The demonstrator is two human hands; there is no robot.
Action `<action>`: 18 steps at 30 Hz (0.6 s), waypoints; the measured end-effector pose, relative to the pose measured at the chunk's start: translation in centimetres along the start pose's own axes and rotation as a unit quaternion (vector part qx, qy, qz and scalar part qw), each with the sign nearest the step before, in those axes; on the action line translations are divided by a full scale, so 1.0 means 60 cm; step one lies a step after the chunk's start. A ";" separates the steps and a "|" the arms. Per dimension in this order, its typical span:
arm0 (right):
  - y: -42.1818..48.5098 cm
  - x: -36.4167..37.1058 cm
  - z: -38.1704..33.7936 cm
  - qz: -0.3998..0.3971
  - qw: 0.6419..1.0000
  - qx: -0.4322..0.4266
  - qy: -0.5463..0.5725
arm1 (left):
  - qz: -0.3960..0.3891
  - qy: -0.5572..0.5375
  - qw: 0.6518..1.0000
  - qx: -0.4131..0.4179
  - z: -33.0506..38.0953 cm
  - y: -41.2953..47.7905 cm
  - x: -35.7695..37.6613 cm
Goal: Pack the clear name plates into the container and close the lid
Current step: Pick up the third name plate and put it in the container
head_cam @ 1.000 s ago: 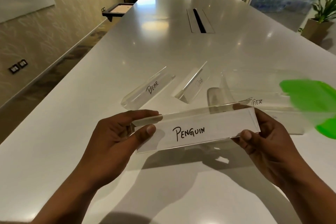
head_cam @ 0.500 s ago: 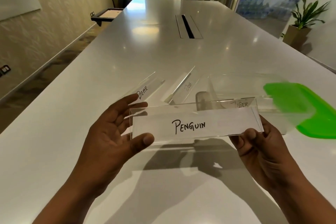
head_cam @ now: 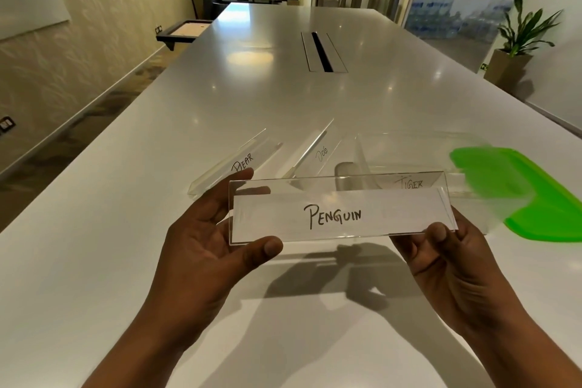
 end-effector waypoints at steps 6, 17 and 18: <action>-0.002 -0.003 0.000 0.007 1.000 0.000 -0.016 | 0.003 0.001 1.000 -0.001 0.003 -0.001 0.004; -0.013 -0.012 0.002 0.025 0.999 0.017 -0.041 | 0.017 0.012 1.000 -0.001 0.005 -0.006 0.009; -0.014 -0.012 0.002 0.025 0.999 0.018 -0.038 | 0.016 0.015 1.000 -0.001 0.005 -0.006 0.009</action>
Point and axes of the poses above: each hand's wrist, its own y-axis towards the middle knuckle, its own x-axis out of the palm, z = x × y, the point moved 8 cm from there along y, towards the middle knuckle, and after that the axes turned 3 degrees about -z, right-handed, at the moved point
